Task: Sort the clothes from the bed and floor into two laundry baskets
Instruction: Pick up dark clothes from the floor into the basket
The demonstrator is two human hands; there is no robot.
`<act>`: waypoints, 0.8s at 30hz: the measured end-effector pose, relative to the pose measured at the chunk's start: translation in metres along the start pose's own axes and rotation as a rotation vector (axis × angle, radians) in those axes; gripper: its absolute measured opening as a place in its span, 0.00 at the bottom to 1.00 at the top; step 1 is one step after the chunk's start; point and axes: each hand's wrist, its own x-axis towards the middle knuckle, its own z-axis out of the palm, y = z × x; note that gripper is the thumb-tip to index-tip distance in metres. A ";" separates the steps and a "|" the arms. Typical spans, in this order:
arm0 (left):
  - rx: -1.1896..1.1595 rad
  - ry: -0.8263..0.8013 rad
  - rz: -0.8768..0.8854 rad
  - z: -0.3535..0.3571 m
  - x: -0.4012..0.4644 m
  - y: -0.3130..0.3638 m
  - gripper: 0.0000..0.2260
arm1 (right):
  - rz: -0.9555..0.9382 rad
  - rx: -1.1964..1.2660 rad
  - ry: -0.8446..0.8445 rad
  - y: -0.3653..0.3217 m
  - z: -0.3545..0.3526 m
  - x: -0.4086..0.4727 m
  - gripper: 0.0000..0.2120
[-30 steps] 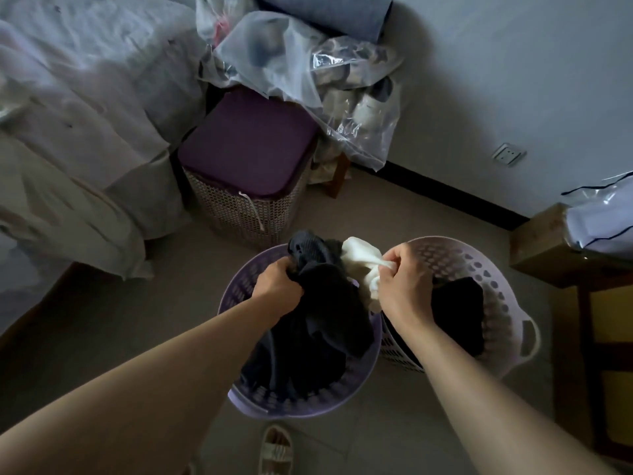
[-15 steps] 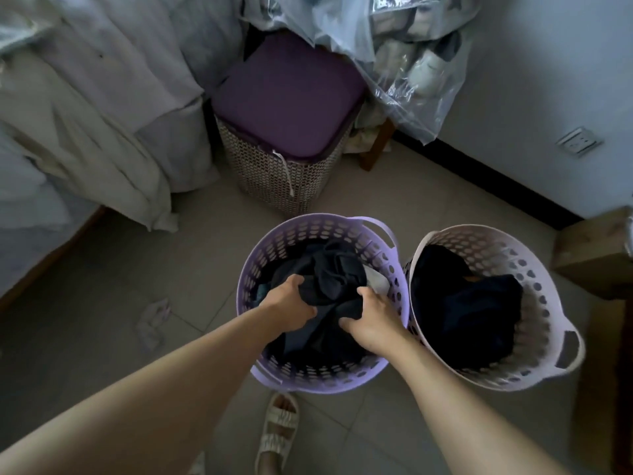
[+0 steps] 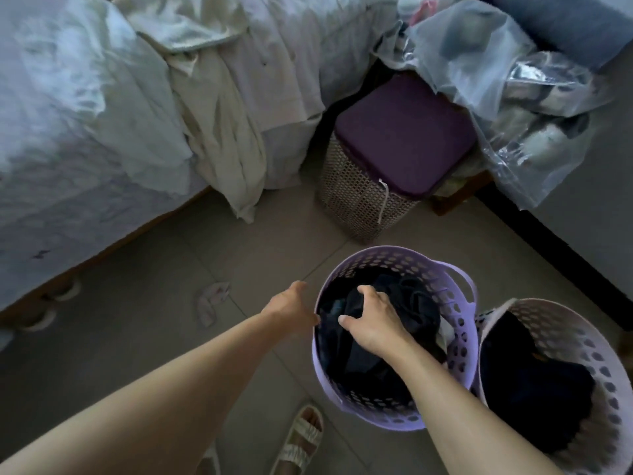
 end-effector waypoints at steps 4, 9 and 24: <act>-0.068 0.027 -0.065 -0.034 0.006 -0.063 0.33 | -0.039 -0.034 -0.036 -0.057 0.042 0.005 0.33; -0.086 0.050 -0.106 -0.073 0.012 -0.142 0.32 | -0.070 -0.089 -0.088 -0.116 0.103 0.014 0.34; -0.120 0.075 -0.145 -0.087 0.109 -0.290 0.32 | -0.229 -0.287 -0.221 -0.181 0.266 0.126 0.35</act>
